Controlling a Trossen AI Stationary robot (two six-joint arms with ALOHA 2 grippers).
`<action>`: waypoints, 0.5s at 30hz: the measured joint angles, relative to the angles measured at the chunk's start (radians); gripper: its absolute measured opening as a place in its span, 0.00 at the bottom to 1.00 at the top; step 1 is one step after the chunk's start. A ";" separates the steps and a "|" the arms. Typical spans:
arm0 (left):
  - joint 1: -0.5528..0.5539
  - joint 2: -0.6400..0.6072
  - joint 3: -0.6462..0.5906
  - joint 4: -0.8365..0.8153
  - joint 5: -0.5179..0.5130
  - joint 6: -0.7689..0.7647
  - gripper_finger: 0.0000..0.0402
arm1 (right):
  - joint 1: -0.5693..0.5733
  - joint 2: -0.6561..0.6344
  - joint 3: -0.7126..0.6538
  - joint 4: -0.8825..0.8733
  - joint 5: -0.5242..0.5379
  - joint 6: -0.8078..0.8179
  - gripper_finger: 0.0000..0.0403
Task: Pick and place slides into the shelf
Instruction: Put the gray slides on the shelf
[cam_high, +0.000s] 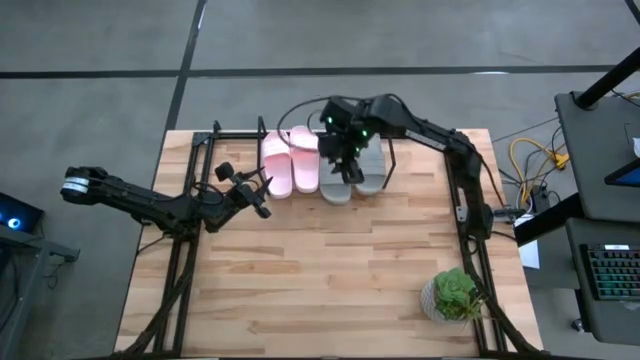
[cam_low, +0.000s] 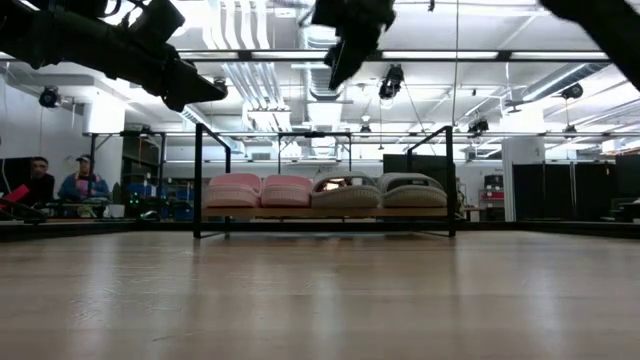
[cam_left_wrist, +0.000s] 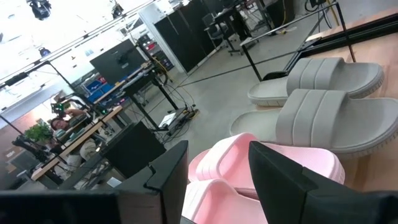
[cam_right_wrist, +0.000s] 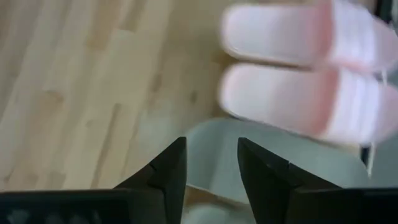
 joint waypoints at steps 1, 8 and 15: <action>0.000 0.000 0.000 0.000 0.000 0.000 0.38 | 0.018 -0.021 -0.029 0.017 0.000 -0.011 0.33; 0.000 0.000 0.000 -0.001 0.000 0.003 0.38 | 0.115 -0.183 -0.385 0.267 0.113 -0.028 0.31; 0.000 0.000 0.000 -0.008 0.000 0.005 0.38 | 0.193 -0.328 -0.757 0.670 0.470 0.038 0.31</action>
